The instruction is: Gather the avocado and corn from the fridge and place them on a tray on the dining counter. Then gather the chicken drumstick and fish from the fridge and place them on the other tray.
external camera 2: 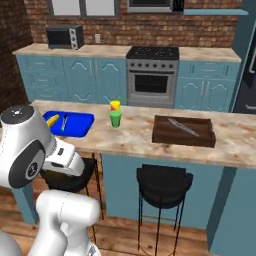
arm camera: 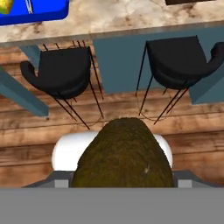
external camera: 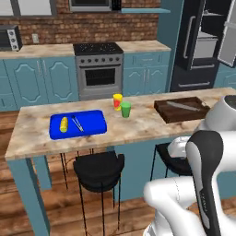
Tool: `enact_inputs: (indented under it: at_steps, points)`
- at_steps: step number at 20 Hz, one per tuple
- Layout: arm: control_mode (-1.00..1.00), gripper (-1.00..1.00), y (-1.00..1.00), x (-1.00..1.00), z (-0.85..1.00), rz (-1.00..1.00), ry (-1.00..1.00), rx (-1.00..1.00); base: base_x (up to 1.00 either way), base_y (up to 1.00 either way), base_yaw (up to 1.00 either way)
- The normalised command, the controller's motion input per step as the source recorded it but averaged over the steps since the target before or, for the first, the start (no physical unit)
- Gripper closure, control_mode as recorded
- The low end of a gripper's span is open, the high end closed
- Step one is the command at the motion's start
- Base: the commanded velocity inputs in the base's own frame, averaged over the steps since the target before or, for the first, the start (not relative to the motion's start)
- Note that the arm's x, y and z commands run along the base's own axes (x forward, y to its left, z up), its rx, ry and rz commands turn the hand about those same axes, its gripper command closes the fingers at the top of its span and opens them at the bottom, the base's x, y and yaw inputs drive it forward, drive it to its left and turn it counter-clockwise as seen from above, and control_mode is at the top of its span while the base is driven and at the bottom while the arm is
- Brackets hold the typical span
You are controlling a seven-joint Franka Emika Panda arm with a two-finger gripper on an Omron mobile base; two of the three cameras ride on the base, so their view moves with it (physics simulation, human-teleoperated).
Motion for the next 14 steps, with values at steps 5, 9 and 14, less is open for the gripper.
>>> enact_inputs:
  at_steps: [5, 9, 14]
  points:
    - [1.0, 1.0, 0.0, 0.0, 0.0, 0.0, 0.0, 0.0, 0.26, 0.96, -0.11]
    - [1.0, 1.0, 0.0, 0.0, 0.0, 0.0, 0.0, 0.0, 0.47, 0.8, -0.06]
    - [1.0, 1.0, 0.0, 0.0, 0.0, 0.0, 0.0, 0.0, 0.65, 0.27, 0.0]
